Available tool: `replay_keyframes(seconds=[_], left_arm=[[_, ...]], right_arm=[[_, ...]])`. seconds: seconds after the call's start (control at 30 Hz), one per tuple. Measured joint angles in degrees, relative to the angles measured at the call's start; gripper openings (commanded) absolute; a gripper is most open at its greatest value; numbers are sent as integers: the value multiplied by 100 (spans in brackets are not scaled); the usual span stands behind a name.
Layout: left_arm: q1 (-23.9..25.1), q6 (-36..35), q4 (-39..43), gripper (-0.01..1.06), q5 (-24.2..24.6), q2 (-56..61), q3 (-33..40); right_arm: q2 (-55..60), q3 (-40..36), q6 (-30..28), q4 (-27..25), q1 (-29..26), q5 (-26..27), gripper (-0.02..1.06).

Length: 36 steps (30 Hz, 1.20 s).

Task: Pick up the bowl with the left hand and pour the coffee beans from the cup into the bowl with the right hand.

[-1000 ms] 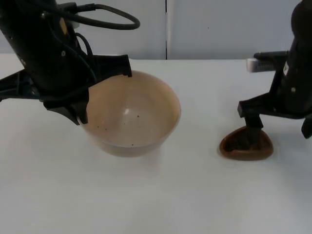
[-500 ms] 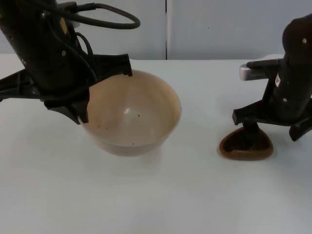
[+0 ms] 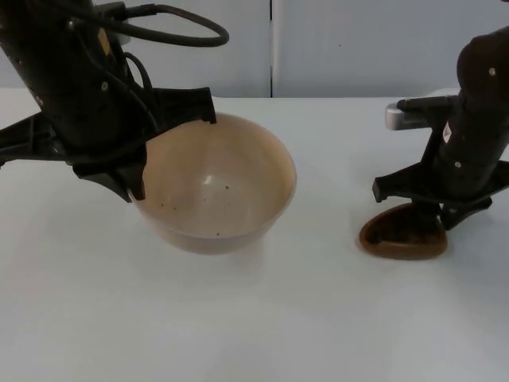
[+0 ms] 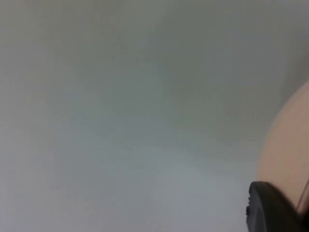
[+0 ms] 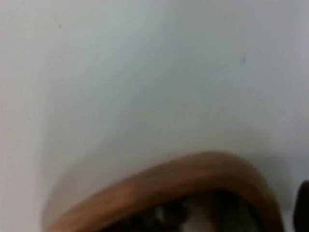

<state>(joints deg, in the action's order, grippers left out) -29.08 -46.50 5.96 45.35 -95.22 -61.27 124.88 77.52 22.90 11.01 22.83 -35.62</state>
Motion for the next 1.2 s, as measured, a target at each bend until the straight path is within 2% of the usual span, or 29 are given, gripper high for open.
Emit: replay_keyframes(seconds=[0.1, 0.17, 0.6, 0.97, 1.13, 1.2], left_arm=[[0, 0, 0, 0, 0, 0, 0], [0, 0, 0, 0, 0, 0, 0], [0, 0, 0, 0, -4, 0, 0], [0, 0, -9, 0, -13, 0, 0], [0, 0, -9, 0, -13, 0, 0], [0, 0, -9, 0, -13, 0, 0]], right_arm=[[0, 0, 0, -12, 9, 10, 3], [0, 0, 0, -12, 13, 10, 0], [-184, -13, -39, 11, 13, -63, 0], [-870, -13, -462, 48, 13, -513, 0], [-1102, 38, -737, 48, 13, -856, 0], [-1154, 362, -1021, -38, 13, -1394, 0]])
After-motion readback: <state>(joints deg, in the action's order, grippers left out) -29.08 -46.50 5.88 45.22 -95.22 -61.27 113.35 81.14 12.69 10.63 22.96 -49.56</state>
